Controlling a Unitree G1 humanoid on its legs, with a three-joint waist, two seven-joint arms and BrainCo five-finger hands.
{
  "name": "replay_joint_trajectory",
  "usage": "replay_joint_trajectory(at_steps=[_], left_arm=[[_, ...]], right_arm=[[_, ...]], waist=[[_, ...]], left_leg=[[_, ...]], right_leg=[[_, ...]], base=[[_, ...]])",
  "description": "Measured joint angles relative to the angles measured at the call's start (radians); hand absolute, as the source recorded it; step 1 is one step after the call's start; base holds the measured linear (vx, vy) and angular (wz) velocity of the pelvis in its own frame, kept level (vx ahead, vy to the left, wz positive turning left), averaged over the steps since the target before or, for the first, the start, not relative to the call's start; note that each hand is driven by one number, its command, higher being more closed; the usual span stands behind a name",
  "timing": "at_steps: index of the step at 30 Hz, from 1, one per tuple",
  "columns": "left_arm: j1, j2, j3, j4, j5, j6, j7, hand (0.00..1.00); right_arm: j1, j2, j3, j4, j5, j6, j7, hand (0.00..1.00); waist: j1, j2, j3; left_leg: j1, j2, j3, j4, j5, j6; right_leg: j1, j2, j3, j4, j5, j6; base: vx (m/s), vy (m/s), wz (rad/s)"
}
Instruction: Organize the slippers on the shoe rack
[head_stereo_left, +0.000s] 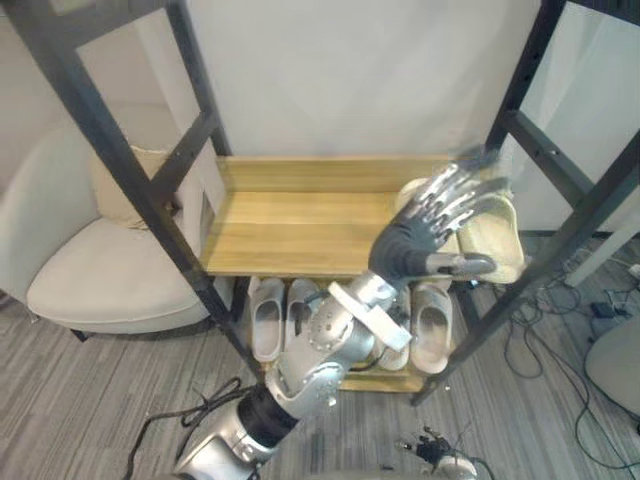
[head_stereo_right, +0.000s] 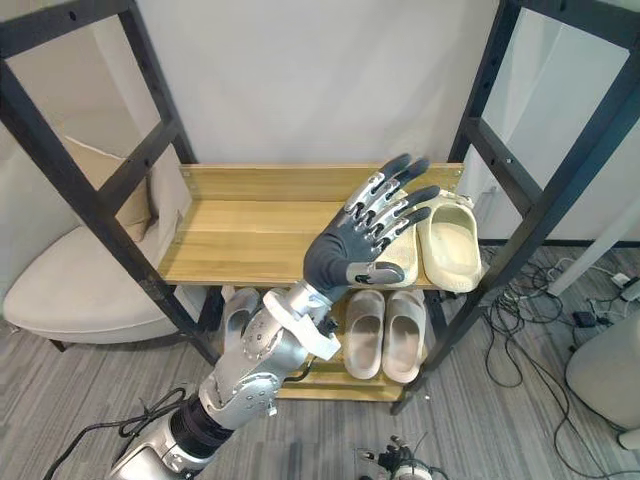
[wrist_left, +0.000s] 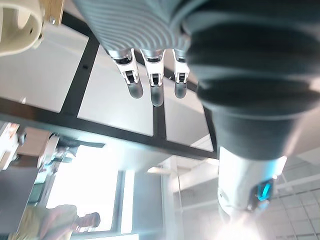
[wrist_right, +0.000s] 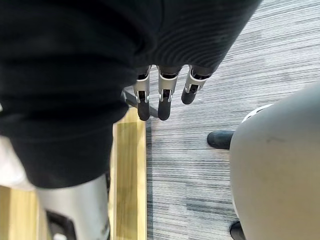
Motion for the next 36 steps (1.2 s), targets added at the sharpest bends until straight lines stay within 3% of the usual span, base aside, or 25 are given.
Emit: replay_joint_trajectory(at_steps=[3, 9, 19, 24, 36], left_arm=[[0.071, 0.008, 0.033, -0.009, 0.000, 0.001, -0.019, 0.00], [0.247, 0.112, 0.118, 0.077, 0.003, 0.016, -0.060, 0.00], [0.424, 0.180, 0.282, 0.230, 0.046, 0.027, -0.084, 0.00], [0.467, 0.208, 0.301, 0.382, 0.104, 0.052, -0.102, 0.00], [0.477, 0.204, 0.316, 0.751, 0.350, 0.052, -0.096, 0.00]], right_arm=[[0.000, -0.003, 0.017, 0.001, 0.000, 0.001, 0.000, 0.00], [-0.004, -0.005, 0.063, -0.001, -0.003, 0.009, 0.017, 0.00], [-0.021, 0.007, 0.108, 0.000, -0.029, 0.010, 0.020, 0.00], [-0.027, 0.013, 0.108, -0.001, -0.046, 0.010, 0.022, 0.00], [-0.040, 0.018, 0.105, -0.005, -0.083, -0.001, 0.023, 0.00]], waist=[[0.014, -0.001, -0.003], [0.022, -0.017, -0.007], [0.040, -0.059, 0.018], [0.039, -0.064, 0.025], [0.029, -0.065, 0.056]], left_leg=[[0.003, -0.002, -0.012, 0.000, 0.002, 0.002], [0.016, -0.004, -0.053, -0.001, 0.012, 0.002], [0.016, -0.008, -0.099, -0.001, 0.021, 0.001], [0.015, -0.011, -0.110, -0.001, 0.021, 0.001], [0.013, -0.010, -0.118, -0.006, 0.020, 0.000]], right_leg=[[0.010, -0.001, -0.014, 0.001, -0.001, 0.000], [0.033, -0.006, -0.064, 0.012, -0.019, -0.004], [0.069, -0.008, -0.119, -0.015, -0.021, -0.004], [0.081, -0.008, -0.130, -0.024, -0.020, -0.003], [0.084, -0.008, -0.142, -0.026, -0.023, 0.000]], base=[[-0.02, -0.018, 0.12], [-0.04, -0.026, 0.21], [-0.02, -0.022, 0.15], [0.00, -0.014, 0.09], [-0.01, -0.009, 0.02]])
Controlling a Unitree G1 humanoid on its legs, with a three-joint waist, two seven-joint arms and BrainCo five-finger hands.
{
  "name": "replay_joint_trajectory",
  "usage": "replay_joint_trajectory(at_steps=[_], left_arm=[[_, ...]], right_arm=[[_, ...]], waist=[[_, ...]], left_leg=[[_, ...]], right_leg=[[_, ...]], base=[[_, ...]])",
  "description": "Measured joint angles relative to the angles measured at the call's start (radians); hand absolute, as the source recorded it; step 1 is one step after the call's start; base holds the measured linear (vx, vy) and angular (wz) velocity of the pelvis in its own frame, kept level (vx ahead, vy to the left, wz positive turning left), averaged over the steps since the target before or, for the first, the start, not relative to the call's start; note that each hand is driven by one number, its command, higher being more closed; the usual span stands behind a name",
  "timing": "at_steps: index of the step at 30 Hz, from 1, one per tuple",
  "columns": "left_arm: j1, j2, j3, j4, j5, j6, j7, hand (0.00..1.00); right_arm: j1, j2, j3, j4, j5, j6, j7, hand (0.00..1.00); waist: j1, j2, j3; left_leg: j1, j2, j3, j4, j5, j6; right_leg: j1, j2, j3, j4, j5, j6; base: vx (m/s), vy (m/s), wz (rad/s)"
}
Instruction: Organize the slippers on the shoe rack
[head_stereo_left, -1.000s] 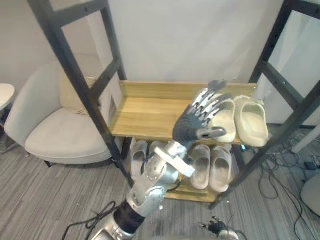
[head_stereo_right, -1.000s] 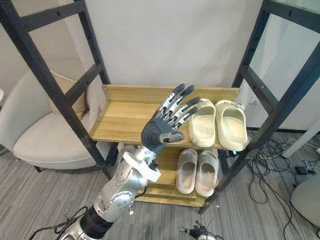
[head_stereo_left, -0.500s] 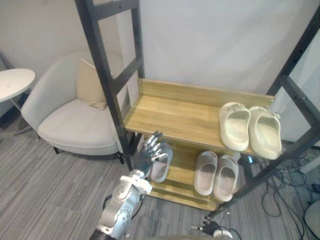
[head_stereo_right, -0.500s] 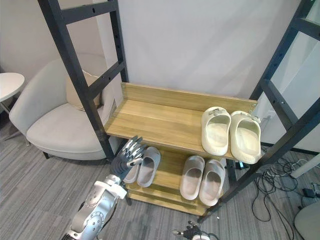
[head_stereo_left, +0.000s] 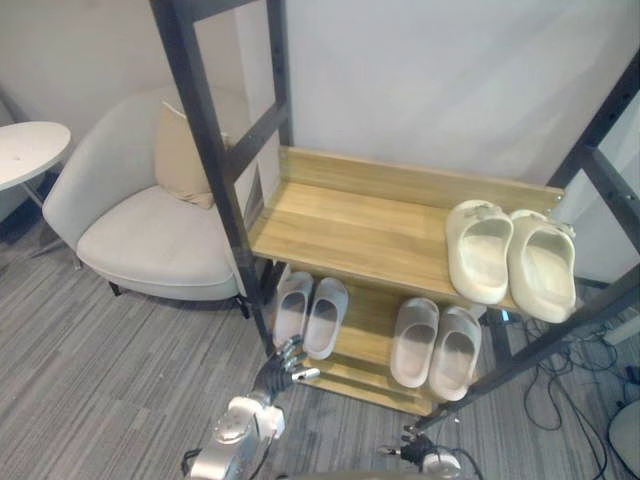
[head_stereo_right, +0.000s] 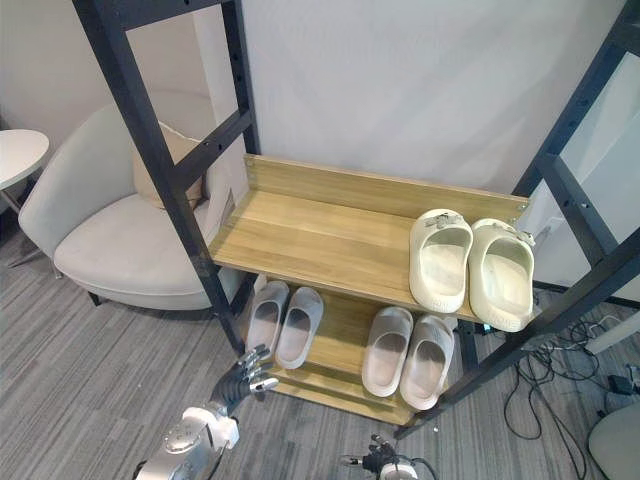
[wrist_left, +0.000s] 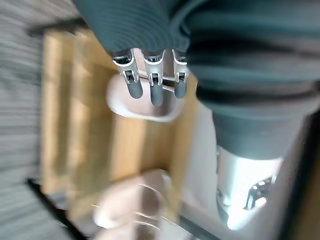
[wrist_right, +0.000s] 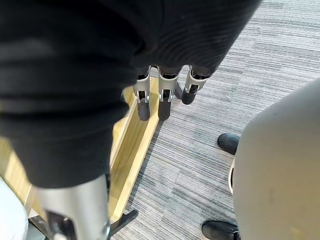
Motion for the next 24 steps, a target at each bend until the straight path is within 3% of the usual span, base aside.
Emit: replay_joint_trajectory(at_steps=[1, 9, 15, 24], left_arm=[[-0.003, -0.013, 0.020, 0.080, 0.065, 0.000, 0.015, 0.00], [-0.024, -0.057, 0.096, 0.340, 0.292, -0.003, 0.073, 0.00], [-0.052, -0.073, 0.161, 0.438, 0.363, -0.003, 0.146, 0.00], [-0.061, -0.110, 0.259, 0.487, 0.408, 0.001, 0.184, 0.00]], right_arm=[[-0.001, 0.001, -0.001, -0.001, 0.000, 0.000, 0.000, 0.00], [-0.001, 0.003, -0.040, -0.007, 0.000, -0.001, -0.005, 0.00], [-0.001, 0.005, -0.056, -0.008, 0.000, -0.010, -0.008, 0.00], [-0.003, 0.004, -0.080, -0.008, 0.000, -0.011, -0.018, 0.00]], waist=[[-0.003, 0.000, 0.001], [-0.006, 0.005, 0.019], [-0.009, 0.007, 0.026], [-0.012, 0.020, 0.034]], left_leg=[[0.000, 0.000, 0.002, 0.000, -0.001, -0.002], [0.002, 0.002, 0.025, 0.005, -0.003, -0.004], [0.003, 0.003, 0.029, 0.005, -0.003, -0.004], [0.004, 0.003, 0.054, 0.004, -0.005, -0.006]], right_leg=[[0.000, 0.000, 0.001, -0.001, 0.000, 0.000], [-0.008, 0.003, 0.023, 0.001, 0.000, 0.000], [-0.009, 0.003, 0.030, 0.002, 0.001, -0.001], [-0.016, 0.006, 0.052, 0.004, 0.002, -0.002]], base=[[0.00, 0.000, 0.00], [-0.02, -0.005, -0.06], [-0.02, -0.009, -0.01], [-0.02, -0.005, -0.08]])
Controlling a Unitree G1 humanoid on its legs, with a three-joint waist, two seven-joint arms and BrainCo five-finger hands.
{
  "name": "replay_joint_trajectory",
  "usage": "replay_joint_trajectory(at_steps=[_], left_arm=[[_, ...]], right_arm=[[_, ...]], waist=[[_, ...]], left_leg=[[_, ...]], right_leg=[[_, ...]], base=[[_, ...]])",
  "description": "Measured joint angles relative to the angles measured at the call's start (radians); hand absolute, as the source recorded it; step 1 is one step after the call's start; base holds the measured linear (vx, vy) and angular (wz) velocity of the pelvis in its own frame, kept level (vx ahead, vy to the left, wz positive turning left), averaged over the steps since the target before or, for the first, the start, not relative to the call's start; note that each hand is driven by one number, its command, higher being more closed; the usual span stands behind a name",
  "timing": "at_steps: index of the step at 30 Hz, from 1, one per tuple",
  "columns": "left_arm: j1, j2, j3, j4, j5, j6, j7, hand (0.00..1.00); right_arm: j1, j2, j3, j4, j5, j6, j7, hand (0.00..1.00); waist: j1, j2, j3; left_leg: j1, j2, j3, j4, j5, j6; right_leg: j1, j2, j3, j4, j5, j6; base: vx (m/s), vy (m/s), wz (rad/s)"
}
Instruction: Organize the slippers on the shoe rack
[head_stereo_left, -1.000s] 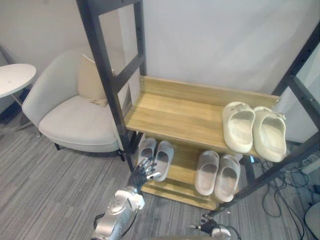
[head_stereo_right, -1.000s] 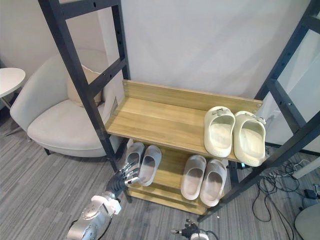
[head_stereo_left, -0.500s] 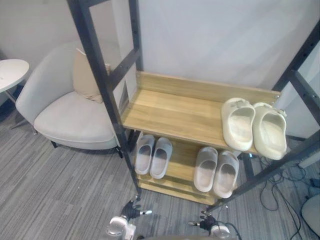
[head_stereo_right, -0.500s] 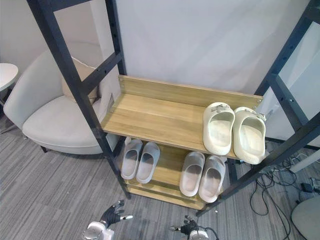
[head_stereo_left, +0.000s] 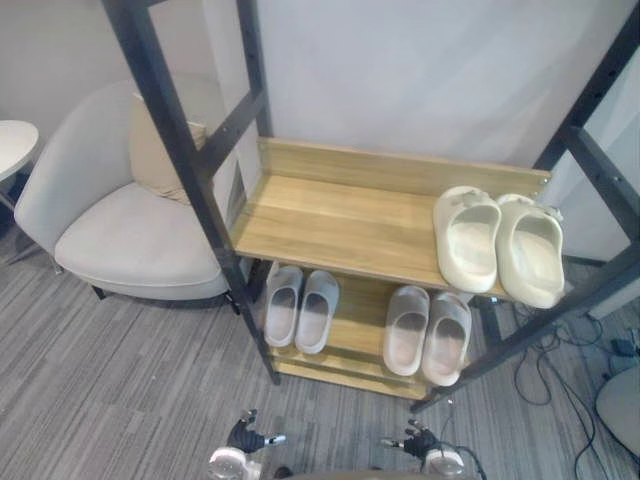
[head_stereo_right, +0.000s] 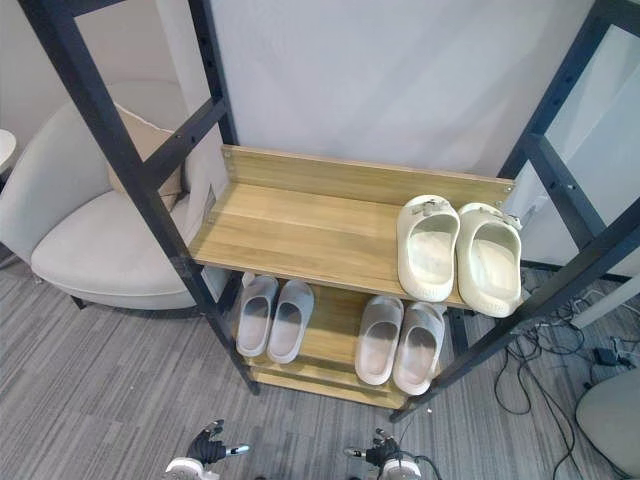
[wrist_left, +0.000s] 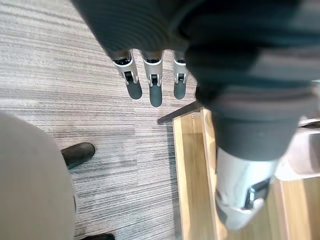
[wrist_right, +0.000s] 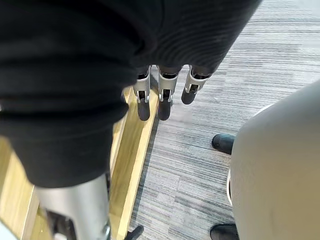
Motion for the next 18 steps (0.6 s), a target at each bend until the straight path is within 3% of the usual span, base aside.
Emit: replay_joint_trajectory(at_steps=[6, 9, 11, 13, 16, 18], left_arm=[[0.000, -0.014, 0.035, 0.005, 0.010, 0.005, 0.015, 0.00], [-0.006, -0.022, 0.040, 0.005, 0.011, 0.010, 0.017, 0.00], [-0.020, -0.023, 0.031, 0.025, 0.010, 0.012, 0.023, 0.00], [-0.021, -0.015, 0.029, 0.019, 0.010, 0.011, 0.029, 0.00], [-0.037, 0.006, 0.029, 0.020, 0.010, 0.010, 0.029, 0.00], [-0.041, 0.016, 0.031, 0.020, 0.011, 0.010, 0.029, 0.00]], right_arm=[[-0.002, -0.005, 0.000, 0.000, -0.003, 0.000, -0.007, 0.00], [-0.009, -0.012, -0.002, -0.004, -0.004, -0.006, -0.007, 0.00], [-0.007, -0.019, -0.010, -0.024, -0.006, -0.012, -0.006, 0.00], [0.002, -0.018, -0.008, -0.046, -0.012, -0.020, -0.005, 0.00], [0.017, -0.014, -0.007, -0.046, -0.014, -0.029, 0.008, 0.00], [0.017, -0.016, -0.011, -0.041, -0.016, -0.029, 0.010, 0.00]], waist=[[0.002, 0.008, 0.003], [0.001, 0.014, 0.019], [-0.002, 0.018, 0.027], [-0.005, 0.008, 0.032], [-0.011, -0.023, 0.024], [-0.016, -0.040, 0.021]], left_leg=[[-0.001, 0.001, 0.001, -0.003, -0.003, -0.001], [-0.005, -0.010, -0.009, 0.001, -0.006, 0.007], [-0.001, -0.021, -0.045, 0.001, -0.003, 0.016], [-0.002, -0.034, -0.096, 0.002, 0.002, 0.023], [-0.073, -0.062, -0.232, 0.050, 0.009, 0.024], [-0.122, -0.075, -0.321, 0.066, 0.030, 0.009]], right_leg=[[-0.012, 0.001, 0.014, 0.013, -0.003, -0.001], [-0.114, -0.051, 0.013, 0.254, -0.114, 0.013], [-0.177, -0.086, 0.028, 0.434, -0.140, 0.022], [-0.210, -0.091, 0.120, 0.534, -0.152, 0.004], [-0.194, -0.068, 0.293, 0.492, -0.213, -0.032], [-0.131, -0.064, 0.302, 0.385, -0.230, -0.032]], base=[[-0.03, -0.014, -0.05], [-0.02, 0.015, 0.07], [-0.03, 0.020, 0.52], [0.00, 0.034, 0.83], [-0.01, -0.034, 1.27], [0.01, -0.092, 1.46]])
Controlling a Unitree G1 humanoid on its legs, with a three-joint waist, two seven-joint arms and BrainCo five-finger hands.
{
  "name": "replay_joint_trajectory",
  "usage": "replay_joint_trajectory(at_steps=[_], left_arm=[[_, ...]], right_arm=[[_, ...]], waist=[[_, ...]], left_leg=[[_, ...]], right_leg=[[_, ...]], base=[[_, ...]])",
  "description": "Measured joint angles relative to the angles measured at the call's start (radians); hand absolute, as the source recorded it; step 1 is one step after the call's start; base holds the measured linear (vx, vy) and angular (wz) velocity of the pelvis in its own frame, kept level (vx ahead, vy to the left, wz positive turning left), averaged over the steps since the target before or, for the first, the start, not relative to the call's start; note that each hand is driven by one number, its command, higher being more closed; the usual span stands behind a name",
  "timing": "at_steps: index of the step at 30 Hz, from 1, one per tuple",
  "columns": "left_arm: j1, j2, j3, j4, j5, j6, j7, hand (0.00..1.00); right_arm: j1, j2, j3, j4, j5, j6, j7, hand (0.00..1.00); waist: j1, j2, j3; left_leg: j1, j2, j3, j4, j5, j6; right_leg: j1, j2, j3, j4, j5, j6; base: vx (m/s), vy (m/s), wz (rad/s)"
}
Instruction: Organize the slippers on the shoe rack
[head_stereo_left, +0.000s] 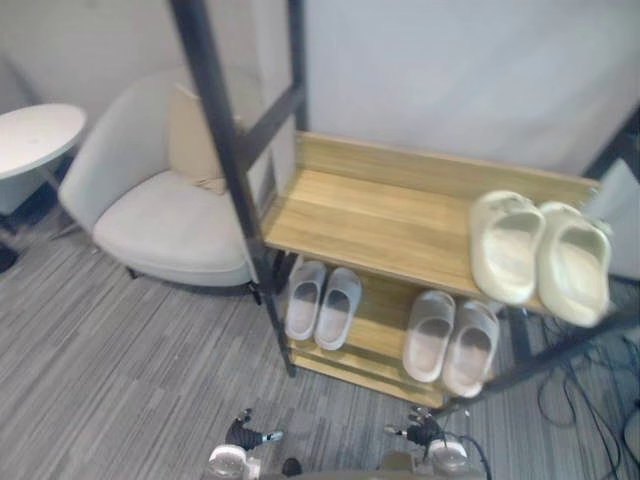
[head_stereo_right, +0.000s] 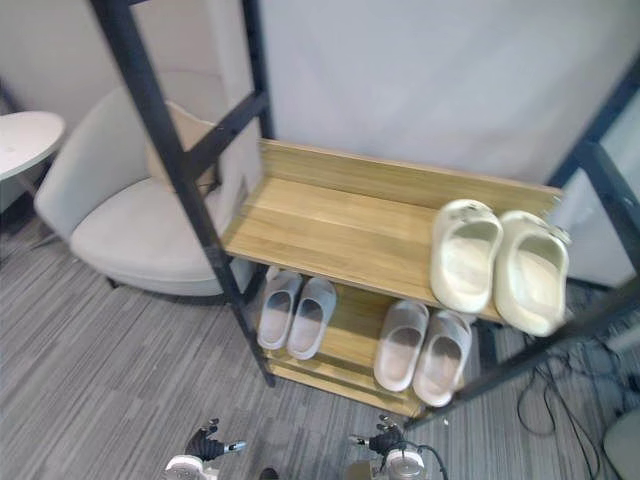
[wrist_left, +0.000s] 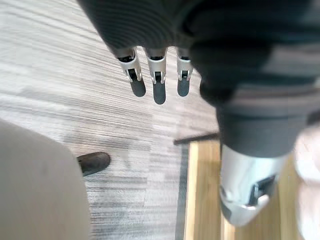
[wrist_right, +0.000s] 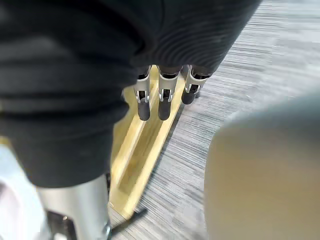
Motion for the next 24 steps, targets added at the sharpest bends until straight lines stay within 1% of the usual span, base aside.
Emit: replay_joint_trajectory(at_steps=[2, 4, 5, 6, 7, 8, 9, 10, 11, 12, 13, 14, 15, 16, 17, 18, 19, 20, 21, 23, 24], left_arm=[[-0.012, -0.001, 0.002, 0.000, 0.000, -0.001, -0.001, 0.00], [-0.025, -0.012, 0.002, 0.000, 0.000, -0.001, -0.001, 0.00], [-0.028, -0.022, 0.002, 0.001, 0.000, -0.001, -0.001, 0.00], [-0.028, -0.035, 0.002, 0.001, 0.000, -0.001, -0.002, 0.00], [-0.036, -0.042, 0.001, -0.002, -0.001, -0.002, -0.003, 0.00], [-0.041, -0.045, 0.000, -0.003, -0.001, -0.002, -0.004, 0.00], [-0.046, -0.049, 0.001, -0.004, -0.001, -0.002, -0.004, 0.00], [-0.058, -0.050, 0.000, -0.008, -0.001, -0.002, -0.004, 0.00], [-0.075, -0.054, -0.005, -0.010, 0.000, -0.002, -0.007, 0.00], [-0.093, -0.054, -0.015, -0.015, -0.001, -0.002, -0.012, 0.00], [-0.091, -0.056, -0.023, -0.021, -0.001, -0.003, -0.018, 0.00], [-0.078, -0.061, -0.026, -0.026, 0.000, -0.007, -0.020, 0.00], [-0.078, -0.060, -0.032, -0.031, 0.000, -0.011, -0.023, 0.00], [-0.078, -0.058, -0.035, -0.037, 0.000, -0.015, -0.023, 0.00], [-0.085, -0.049, -0.044, -0.041, 0.002, -0.020, -0.023, 0.00], [-0.087, -0.043, -0.039, -0.026, 0.004, -0.012, -0.024, 0.00], [-0.079, -0.046, -0.036, -0.021, 0.009, -0.010, -0.024, 0.00], [-0.078, -0.042, -0.038, -0.006, 0.017, -0.006, -0.026, 0.00], [-0.076, -0.036, -0.042, -0.006, 0.019, -0.007, -0.027, 0.00], [-0.071, -0.021, -0.056, -0.004, 0.019, -0.006, -0.029, 0.00], [-0.068, -0.014, -0.061, 0.002, 0.019, -0.005, -0.029, 0.00]], right_arm=[[-0.004, 0.000, -0.008, 0.002, -0.005, 0.000, 0.000, 0.00], [-0.016, 0.000, -0.017, 0.004, -0.013, 0.001, 0.000, 0.00], [-0.023, -0.002, -0.021, 0.003, -0.014, 0.001, -0.002, 0.00], [-0.024, -0.002, -0.023, 0.003, -0.016, 0.001, -0.006, 0.00], [-0.026, 0.001, -0.024, 0.003, -0.015, 0.001, -0.009, 0.00], [-0.030, 0.003, -0.026, 0.003, -0.015, 0.001, -0.012, 0.00], [-0.041, 0.004, -0.031, 0.003, -0.015, 0.001, -0.020, 0.00], [-0.050, 0.017, -0.050, 0.002, -0.015, 0.000, -0.024, 0.00], [-0.053, 0.024, -0.072, 0.002, -0.013, 0.000, -0.026, 0.00], [-0.054, 0.026, -0.097, 0.003, -0.012, 0.001, -0.029, 0.00], [-0.046, 0.025, -0.108, 0.001, -0.012, 0.002, -0.030, 0.00], [-0.025, 0.016, -0.105, -0.014, -0.011, 0.002, -0.029, 0.00], [-0.015, 0.009, -0.112, -0.038, -0.006, 0.001, -0.030, 0.00], [-0.019, 0.008, -0.114, -0.036, -0.005, 0.002, -0.029, 0.00], [-0.017, 0.011, -0.114, -0.034, -0.005, 0.002, -0.028, 0.00], [-0.025, 0.028, -0.114, -0.031, -0.003, 0.001, -0.027, 0.00], [-0.018, 0.029, -0.114, -0.038, -0.003, 0.000, -0.026, 0.00], [-0.017, 0.037, -0.124, -0.036, -0.002, 0.003, -0.026, 0.00], [-0.016, 0.043, -0.128, -0.035, -0.003, 0.003, -0.020, 0.00], [-0.018, 0.043, -0.126, -0.036, -0.003, 0.001, -0.018, 0.00], [-0.017, 0.043, -0.124, -0.035, -0.003, 0.001, -0.017, 0.00]], waist=[[0.008, 0.006, 0.015], [0.019, 0.025, 0.037], [0.020, 0.040, 0.047], [0.022, 0.048, 0.054], [0.023, 0.056, 0.054], [0.025, 0.056, 0.056], [0.028, 0.056, 0.057], [0.019, 0.031, 0.068], [0.008, 0.015, 0.079], [0.008, 0.009, 0.084], [0.007, 0.005, 0.087], [0.008, 0.020, 0.081], [-0.005, 0.047, 0.074], [-0.006, 0.047, 0.075], [-0.020, 0.029, 0.077], [-0.007, 0.021, 0.085], [-0.005, 0.046, 0.080], [-0.005, 0.042, 0.084], [-0.008, 0.038, 0.082], [-0.008, 0.040, 0.078], [-0.008, 0.038, 0.077]], left_leg=[[-0.029, -0.001, -0.065, -0.006, 0.024, -0.017], [-0.054, 0.007, -0.131, -0.039, 0.069, -0.040], [-0.065, 0.015, -0.159, -0.047, 0.087, -0.050], [-0.082, 0.030, -0.179, -0.049, 0.102, -0.061], [-0.095, 0.043, -0.169, -0.052, 0.116, -0.062], [-0.105, 0.056, -0.125, -0.058, 0.125, -0.055], [-0.134, 0.075, -0.014, -0.046, 0.079, -0.002], [-0.163, 0.082, 0.082, -0.008, 0.019, 0.036], [-0.207, 0.092, 0.180, 0.083, -0.025, 0.052], [-0.256, 0.106, 0.279, 0.227, -0.037, 0.057], [-0.283, 0.125, 0.356, 0.386, -0.058, 0.071], [-0.285, 0.167, 0.438, 0.494, -0.106, 0.065], [-0.293, 0.166, 0.450, 0.483, -0.139, 0.066], [-0.293, 0.148, 0.439, 0.439, -0.138, 0.066], [-0.266, 0.112, 0.443, 0.330, -0.146, 0.056], [-0.270, 0.153, 0.526, 0.445, -0.198, 0.083], [-0.246, 0.180, 0.545, 0.456, -0.238, 0.049], [-0.228, 0.147, 0.520, 0.421, -0.227, 0.058], [-0.200, 0.122, 0.509, 0.373, -0.208, 0.066], [-0.159, 0.092, 0.489, 0.298, -0.173, 0.077], [-0.146, 0.080, 0.482, 0.286, -0.169, 0.079]], right_leg=[[0.040, 0.002, -0.053, -0.072, -0.009, 0.015], [0.078, 0.015, -0.121, -0.135, -0.021, 0.036], [0.085, 0.030, -0.145, -0.143, -0.019, 0.033], [0.085, 0.046, -0.179, -0.142, -0.017, 0.029], [0.085, 0.057, -0.207, -0.141, -0.011, 0.020], [0.085, 0.064, -0.229, -0.140, -0.010, 0.016], [0.078, 0.075, -0.263, -0.141, -0.005, 0.006], [0.076, 0.058, -0.290, -0.156, 0.000, -0.003], [0.079, 0.036, -0.335, -0.159, 0.006, -0.008], [0.075, 0.014, -0.365, -0.146, 0.005, -0.007], [0.079, 0.001, -0.385, -0.130, 0.003, -0.005], [0.085, 0.024, -0.386, -0.112, -0.014, 0.012], [0.083, 0.038, -0.387, -0.099, -0.038, 0.016], [0.067, 0.040, -0.383, -0.108, -0.052, 0.001], [0.062, 0.031, -0.383, -0.142, -0.048, -0.004], [0.064, 0.012, -0.405, -0.138, -0.026, 0.023], [0.083, 0.033, -0.405, -0.129, -0.022, 0.031], [0.100, 0.026, -0.381, -0.128, -0.021, 0.030], [0.095, 0.018, -0.358, -0.125, -0.014, 0.019], [0.093, 0.036, -0.311, -0.151, -0.005, 0.012], [0.093, 0.041, -0.307, -0.165, 0.002, 0.013]], base=[[0.01, -0.169, 1.21], [-0.02, -0.221, 1.03], [-0.06, -0.194, 1.04], [-0.09, -0.166, 0.97], [-0.10, -0.142, 0.84], [-0.12, -0.073, 0.67], [-0.13, -0.050, 0.77], [-0.16, 0.005, 0.91], [-0.11, 0.017, 0.93], [-0.05, 0.065, 0.78], [0.02, 0.035, 0.62], [0.04, 0.040, 0.82], [0.04, 0.086, 0.90], [0.01, 0.145, 1.21], [0.01, 0.178, 0.93], [0.07, 0.123, 0.69], [0.14, 0.123, 0.53], [0.14, 0.106, 0.48], [0.10, 0.168, 0.58], [0.00, 0.109, 0.40], [-0.04, 0.026, 0.27]])
